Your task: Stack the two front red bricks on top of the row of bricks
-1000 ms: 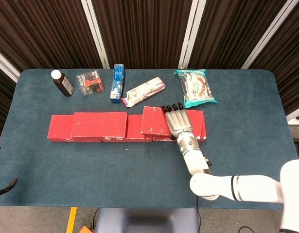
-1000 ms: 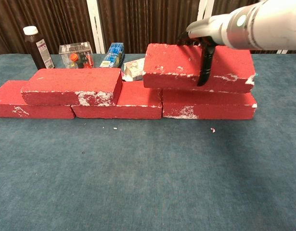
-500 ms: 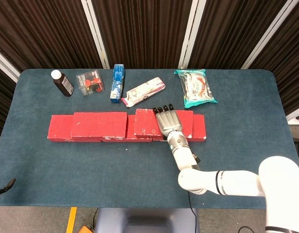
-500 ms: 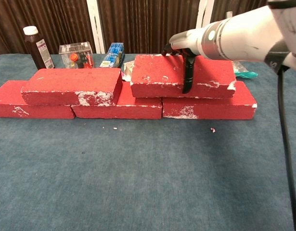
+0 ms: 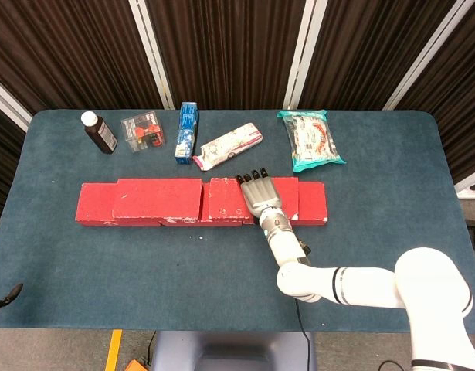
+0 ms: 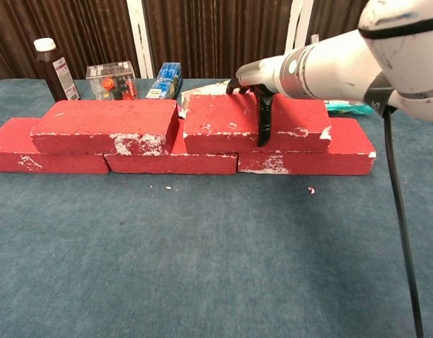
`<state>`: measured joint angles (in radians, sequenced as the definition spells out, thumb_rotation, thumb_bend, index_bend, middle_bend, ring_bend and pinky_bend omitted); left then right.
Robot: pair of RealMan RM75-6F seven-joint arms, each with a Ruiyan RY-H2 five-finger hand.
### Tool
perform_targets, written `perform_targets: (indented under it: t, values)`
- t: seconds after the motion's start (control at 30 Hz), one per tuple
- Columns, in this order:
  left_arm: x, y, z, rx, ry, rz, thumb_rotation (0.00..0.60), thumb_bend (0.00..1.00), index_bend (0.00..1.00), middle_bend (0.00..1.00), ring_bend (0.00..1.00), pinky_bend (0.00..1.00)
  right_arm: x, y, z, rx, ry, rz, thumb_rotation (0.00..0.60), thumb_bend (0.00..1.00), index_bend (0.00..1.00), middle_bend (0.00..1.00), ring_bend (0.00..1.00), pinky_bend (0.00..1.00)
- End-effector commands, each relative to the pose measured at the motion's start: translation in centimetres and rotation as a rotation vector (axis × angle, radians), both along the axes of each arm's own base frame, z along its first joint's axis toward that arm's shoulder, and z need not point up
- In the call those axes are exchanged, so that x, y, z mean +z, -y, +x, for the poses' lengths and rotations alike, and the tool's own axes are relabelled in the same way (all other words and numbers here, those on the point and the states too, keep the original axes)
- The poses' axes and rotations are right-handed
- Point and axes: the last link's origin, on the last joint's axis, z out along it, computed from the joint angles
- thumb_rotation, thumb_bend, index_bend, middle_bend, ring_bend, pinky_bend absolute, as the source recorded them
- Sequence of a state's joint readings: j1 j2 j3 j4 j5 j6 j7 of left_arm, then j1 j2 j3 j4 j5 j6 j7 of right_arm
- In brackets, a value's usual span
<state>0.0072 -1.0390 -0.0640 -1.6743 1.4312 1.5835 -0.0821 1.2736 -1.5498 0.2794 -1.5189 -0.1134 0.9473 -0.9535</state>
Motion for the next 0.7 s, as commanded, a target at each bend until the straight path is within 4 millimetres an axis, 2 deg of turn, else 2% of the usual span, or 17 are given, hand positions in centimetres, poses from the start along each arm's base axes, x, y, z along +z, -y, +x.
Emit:
perform_targets:
  t: [0.03,0.7]
  values:
    - [0.03,0.03,-0.02,0.001,0.0,0.002,0.6,0.18,0.0,0.0,0.0,0.01,-0.22,0.13,0.1,0.002,0.003,0.002,0.6,0.47,0.31,0.3,0.15,0.0]
    - [0.15,0.03,-0.09,0.013,0.001,0.008,0.6,0.18,0.0,0.0,0.0,0.01,-0.6,0.63,0.58,-0.005,0.051,0.009,0.6,0.47,0.31,0.3,0.15,0.0]
